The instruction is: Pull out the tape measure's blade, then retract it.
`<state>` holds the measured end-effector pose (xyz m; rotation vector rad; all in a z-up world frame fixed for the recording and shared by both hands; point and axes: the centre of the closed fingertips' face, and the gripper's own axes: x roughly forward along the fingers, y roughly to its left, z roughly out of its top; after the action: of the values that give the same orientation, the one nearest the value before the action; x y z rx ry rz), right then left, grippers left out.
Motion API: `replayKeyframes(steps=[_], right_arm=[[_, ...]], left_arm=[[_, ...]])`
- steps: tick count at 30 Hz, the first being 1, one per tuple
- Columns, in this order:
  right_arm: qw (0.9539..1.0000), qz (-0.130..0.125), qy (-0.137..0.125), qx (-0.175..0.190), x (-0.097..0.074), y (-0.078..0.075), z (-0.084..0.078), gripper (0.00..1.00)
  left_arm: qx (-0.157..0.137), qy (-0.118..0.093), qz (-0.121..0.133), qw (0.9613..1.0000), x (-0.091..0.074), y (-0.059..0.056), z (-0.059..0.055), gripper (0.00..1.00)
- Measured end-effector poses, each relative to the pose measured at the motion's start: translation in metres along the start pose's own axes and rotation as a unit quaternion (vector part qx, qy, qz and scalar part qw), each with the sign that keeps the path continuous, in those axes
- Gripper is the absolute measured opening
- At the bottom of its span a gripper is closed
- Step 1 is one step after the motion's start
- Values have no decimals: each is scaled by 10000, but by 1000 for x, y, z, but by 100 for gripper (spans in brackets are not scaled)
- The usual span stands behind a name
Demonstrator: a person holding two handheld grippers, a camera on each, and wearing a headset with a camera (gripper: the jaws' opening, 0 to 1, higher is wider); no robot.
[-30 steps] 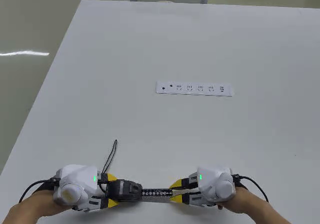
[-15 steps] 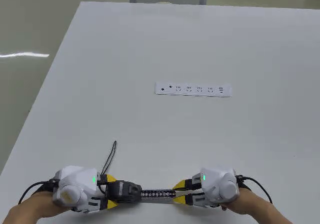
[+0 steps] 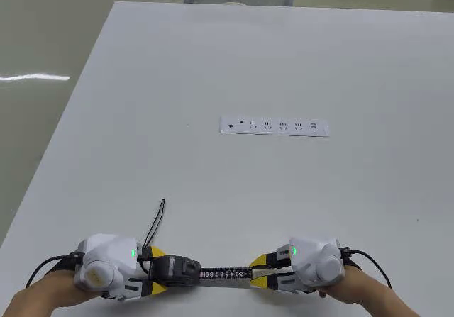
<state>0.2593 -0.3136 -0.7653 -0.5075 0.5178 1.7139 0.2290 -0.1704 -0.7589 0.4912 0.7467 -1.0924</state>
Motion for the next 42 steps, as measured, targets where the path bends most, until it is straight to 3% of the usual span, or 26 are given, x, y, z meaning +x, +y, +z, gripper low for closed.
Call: replayKeyframes(steps=[42], right_arm=[[10000, -36, 63, 18, -23, 1, -14, 10]], left_arm=[[6, 42, -11, 10000, 1, 1, -1, 28]])
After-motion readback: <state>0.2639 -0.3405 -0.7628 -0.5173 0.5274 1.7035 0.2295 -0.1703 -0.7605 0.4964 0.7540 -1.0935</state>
